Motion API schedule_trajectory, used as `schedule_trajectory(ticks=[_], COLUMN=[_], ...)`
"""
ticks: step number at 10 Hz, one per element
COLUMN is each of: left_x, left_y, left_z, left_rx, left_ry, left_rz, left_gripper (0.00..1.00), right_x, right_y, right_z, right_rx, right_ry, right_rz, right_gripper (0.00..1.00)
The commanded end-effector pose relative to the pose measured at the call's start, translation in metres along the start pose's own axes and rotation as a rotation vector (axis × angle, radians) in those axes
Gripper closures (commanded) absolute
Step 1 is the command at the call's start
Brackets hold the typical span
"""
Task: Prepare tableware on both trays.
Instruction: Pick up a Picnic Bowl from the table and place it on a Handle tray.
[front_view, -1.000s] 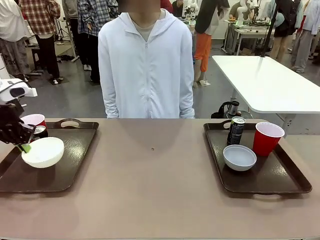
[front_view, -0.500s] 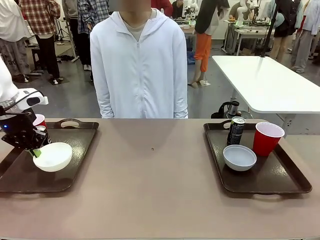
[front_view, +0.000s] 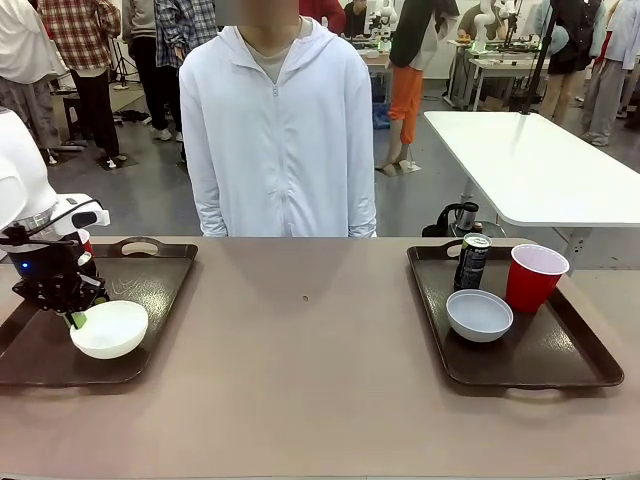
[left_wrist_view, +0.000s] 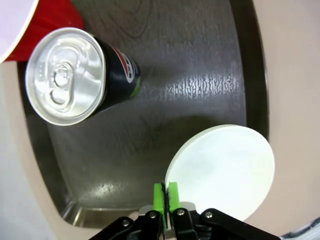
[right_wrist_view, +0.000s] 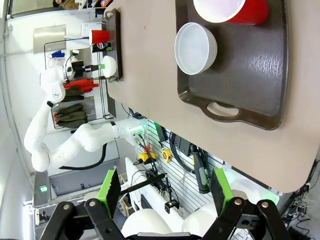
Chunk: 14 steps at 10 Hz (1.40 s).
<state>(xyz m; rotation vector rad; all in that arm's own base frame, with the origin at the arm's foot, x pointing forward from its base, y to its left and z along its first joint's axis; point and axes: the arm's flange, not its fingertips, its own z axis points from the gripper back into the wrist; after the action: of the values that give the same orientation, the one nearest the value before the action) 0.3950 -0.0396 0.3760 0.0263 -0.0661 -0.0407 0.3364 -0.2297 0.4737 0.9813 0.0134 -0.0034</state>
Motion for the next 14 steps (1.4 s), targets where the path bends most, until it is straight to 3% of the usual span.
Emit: schedule_trajectory(ticks=[1,2,5,6,10,12,13,14], left_x=[0.0,0.0,-0.016,-0.023,-0.056,-0.067,-0.051,-0.051], left_y=[-0.002,-0.004,-0.01,-0.009,-0.015,-0.018,-0.018,-0.018], left_z=[-0.001,0.001,0.032,0.05,0.102,0.109,0.11,0.11], left_rx=[0.042,0.041,0.06,0.063,0.008,-0.057,0.03,0.03], left_ry=[-0.029,-0.031,-0.042,-0.062,-0.101,-0.045,-0.105,-0.105], left_rz=[0.024,0.016,-0.052,-0.08,-0.156,-0.195,-0.137,-0.137], left_gripper=[0.37,0.02,0.0,0.45,0.05,0.0,0.0,0.0], right_x=[-0.001,-0.001,-0.001,-0.001,-0.001,-0.001,-0.001,-0.001], right_y=[0.002,0.002,0.002,0.002,0.002,0.002,0.002,0.002], right_z=[0.0,0.0,0.0,0.0,0.0,0.0,0.0,0.0], right_rx=[0.012,0.012,0.012,0.012,0.012,0.012,0.012,0.012], right_ry=[-0.004,-0.004,-0.004,-0.004,-0.004,-0.004,-0.004,-0.004], right_rz=[0.002,0.002,0.002,0.002,0.002,0.002,0.002,0.002], right_gripper=[0.05,0.05,0.05,0.05,0.05,0.05,0.05,0.05])
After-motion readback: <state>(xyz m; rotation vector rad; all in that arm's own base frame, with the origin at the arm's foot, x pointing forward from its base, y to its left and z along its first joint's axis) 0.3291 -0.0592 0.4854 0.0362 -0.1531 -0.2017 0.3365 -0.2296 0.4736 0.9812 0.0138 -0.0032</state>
